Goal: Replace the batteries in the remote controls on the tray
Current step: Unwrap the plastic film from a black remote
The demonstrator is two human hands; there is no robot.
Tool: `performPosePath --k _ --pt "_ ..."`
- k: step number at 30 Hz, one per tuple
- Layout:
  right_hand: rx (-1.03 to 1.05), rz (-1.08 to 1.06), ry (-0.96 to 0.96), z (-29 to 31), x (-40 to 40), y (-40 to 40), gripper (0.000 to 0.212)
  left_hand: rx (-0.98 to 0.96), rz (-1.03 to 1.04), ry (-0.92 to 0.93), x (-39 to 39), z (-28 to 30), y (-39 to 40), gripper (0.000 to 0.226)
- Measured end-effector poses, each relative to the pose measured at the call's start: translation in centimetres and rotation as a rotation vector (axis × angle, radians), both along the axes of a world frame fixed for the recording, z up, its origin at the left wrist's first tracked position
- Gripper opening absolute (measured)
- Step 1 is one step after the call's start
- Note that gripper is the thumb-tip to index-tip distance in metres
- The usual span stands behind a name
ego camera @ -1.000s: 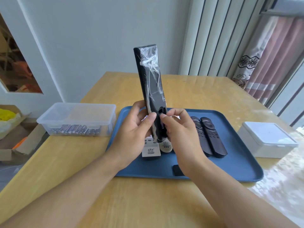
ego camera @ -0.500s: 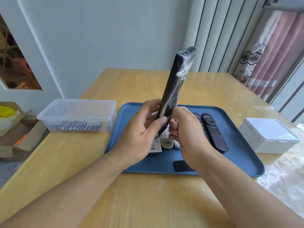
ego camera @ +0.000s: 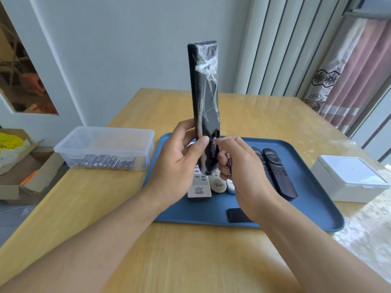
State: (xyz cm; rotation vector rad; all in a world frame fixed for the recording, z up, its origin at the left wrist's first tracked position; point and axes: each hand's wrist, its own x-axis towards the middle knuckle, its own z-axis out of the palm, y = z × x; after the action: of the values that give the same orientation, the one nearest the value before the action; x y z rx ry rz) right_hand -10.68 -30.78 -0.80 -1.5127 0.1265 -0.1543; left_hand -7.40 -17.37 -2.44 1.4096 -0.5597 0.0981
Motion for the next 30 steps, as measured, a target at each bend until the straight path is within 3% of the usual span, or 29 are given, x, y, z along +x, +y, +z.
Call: performPosePath --k 19,23,30 --pt "-0.178 -0.042 0.028 -1.4 0.3 -0.1 0.018 0.083 -0.029 -0.125 -1.4 0.2 -0.7 0.033" --pt "-0.129 -0.017 -0.005 -0.7 0.0 -0.3 0.017 0.061 -0.013 -0.181 -1.8 1.2 -0.6 0.033" --pt "-0.119 0.002 0.007 -0.1 0.0 0.1 0.026 0.001 0.049 -0.102 -0.5 0.6 -0.2 0.031"
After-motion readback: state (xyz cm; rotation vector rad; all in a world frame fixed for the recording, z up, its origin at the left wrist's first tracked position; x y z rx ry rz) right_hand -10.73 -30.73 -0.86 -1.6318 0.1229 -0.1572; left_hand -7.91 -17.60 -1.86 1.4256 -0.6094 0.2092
